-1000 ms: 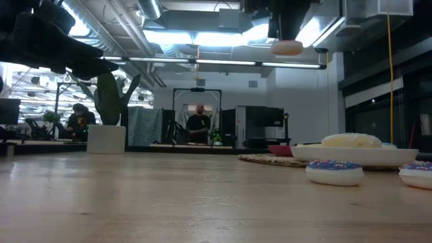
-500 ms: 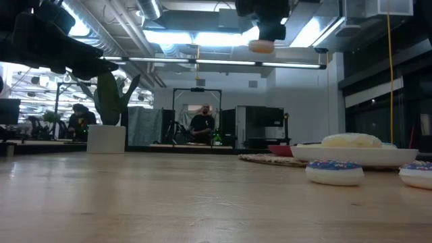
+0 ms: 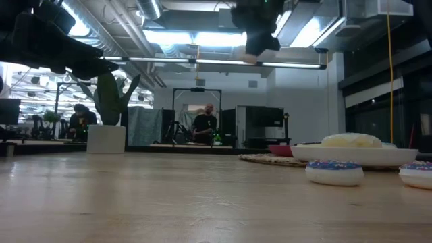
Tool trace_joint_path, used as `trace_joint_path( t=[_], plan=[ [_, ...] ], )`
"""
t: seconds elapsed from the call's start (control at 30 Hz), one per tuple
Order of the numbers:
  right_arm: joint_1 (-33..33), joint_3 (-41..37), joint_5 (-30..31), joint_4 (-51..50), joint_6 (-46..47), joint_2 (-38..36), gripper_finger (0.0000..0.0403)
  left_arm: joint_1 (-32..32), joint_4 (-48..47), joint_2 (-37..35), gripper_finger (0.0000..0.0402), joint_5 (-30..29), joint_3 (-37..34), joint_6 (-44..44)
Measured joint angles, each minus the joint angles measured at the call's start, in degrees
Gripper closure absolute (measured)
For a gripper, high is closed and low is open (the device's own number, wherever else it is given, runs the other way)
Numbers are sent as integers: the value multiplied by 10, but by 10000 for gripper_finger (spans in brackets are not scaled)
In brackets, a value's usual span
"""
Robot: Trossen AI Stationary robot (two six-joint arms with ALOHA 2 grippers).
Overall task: Pick & Place donuts
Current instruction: Put the small pink donut on the red plate
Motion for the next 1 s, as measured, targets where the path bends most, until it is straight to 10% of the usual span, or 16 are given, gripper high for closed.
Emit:
trace_joint_path(
  t=[1.0],
  plan=[
    [-166,-320,-1,143,-64,-92,345,0,0,0,49,0,0,0]
  ],
)
